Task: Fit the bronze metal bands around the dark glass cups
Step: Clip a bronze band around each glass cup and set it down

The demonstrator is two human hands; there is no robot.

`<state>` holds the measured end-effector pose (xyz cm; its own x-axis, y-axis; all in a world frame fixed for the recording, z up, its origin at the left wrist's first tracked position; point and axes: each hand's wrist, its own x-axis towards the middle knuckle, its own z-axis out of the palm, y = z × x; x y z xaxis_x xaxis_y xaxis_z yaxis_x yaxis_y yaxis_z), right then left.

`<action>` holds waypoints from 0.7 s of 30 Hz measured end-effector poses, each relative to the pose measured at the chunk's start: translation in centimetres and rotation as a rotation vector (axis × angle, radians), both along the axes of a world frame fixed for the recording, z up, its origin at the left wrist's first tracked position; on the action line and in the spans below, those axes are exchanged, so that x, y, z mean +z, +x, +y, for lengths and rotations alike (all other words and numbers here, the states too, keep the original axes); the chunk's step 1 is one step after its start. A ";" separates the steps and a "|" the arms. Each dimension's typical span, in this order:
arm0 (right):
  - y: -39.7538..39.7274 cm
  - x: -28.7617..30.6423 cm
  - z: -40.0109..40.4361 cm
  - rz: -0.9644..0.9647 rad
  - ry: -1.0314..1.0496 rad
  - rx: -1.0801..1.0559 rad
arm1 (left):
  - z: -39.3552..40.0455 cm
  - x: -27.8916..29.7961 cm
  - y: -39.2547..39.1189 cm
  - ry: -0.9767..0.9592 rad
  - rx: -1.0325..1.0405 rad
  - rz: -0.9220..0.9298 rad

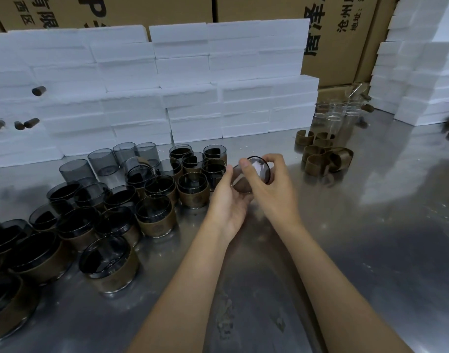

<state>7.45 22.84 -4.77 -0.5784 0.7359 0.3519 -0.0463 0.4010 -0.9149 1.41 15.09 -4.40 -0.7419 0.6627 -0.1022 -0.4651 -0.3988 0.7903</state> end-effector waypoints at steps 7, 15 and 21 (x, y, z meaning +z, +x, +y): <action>0.2 -0.2 0.3 -0.066 0.142 -0.128 | -0.3 0.0 0.2 0.025 -0.100 0.003; 0.2 -0.4 3.1 -0.074 -0.083 -0.307 | 0.2 -0.8 -0.4 0.126 -0.025 -0.140; 0.9 1.1 10.4 -0.663 0.201 -0.447 | 0.4 -1.1 -0.7 0.158 -0.038 -0.163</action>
